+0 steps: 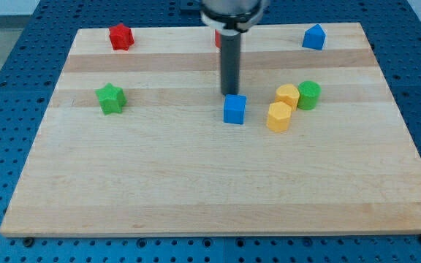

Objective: Push green circle close to the yellow hexagon

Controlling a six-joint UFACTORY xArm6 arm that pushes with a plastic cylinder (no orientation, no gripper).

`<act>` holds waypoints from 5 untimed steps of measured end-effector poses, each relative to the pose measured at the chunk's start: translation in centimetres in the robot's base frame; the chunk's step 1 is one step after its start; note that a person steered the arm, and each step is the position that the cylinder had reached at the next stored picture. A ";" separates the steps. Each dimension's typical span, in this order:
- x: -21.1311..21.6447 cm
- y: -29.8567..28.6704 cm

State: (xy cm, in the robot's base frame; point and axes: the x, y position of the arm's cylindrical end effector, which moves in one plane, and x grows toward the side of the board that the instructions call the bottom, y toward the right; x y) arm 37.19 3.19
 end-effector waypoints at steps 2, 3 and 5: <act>-1.3 8.6; -1.3 12.0; 1.0 13.2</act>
State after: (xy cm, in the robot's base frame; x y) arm 38.23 16.36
